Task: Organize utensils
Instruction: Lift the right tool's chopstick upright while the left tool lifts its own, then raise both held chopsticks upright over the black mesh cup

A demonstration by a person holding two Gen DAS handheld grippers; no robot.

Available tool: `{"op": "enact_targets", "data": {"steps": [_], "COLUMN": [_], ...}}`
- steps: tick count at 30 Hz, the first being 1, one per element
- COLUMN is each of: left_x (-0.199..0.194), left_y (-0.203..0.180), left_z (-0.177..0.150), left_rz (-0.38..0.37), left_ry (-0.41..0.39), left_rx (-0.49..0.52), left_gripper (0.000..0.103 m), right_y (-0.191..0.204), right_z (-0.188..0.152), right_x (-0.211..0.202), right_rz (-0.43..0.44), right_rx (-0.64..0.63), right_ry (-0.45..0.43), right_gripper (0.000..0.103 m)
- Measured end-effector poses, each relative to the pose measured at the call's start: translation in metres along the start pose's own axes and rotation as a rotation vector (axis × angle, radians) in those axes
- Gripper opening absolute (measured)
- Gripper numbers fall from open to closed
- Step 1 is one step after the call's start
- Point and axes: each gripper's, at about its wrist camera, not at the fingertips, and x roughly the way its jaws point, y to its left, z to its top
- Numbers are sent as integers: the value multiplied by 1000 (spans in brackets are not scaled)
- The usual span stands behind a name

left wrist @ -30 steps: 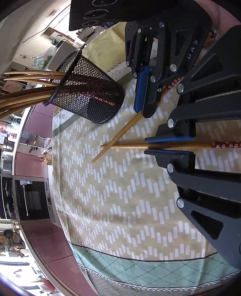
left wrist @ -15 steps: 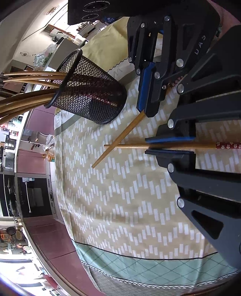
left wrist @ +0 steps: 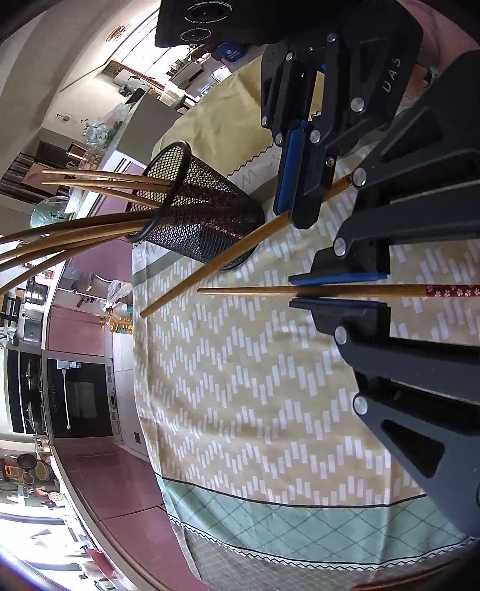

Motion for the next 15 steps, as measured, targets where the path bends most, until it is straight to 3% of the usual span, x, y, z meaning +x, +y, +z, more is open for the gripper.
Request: {"op": "enact_targets", "data": {"steps": [8,15], "left_x": [-23,-41], "left_y": [-3,-5], "left_z": [3,9], "left_rz": [-40,-120], "left_ry": [-41,-68], "left_rx": [-6,-26], "left_gripper": [7,7], "right_y": [-5,-11], "right_z": [-4,-1], "right_x": [-30,-51], "right_rz": [8,6], "right_rx": [4,15], "right_ry": [-73,-129], "right_gripper": [6,6]}}
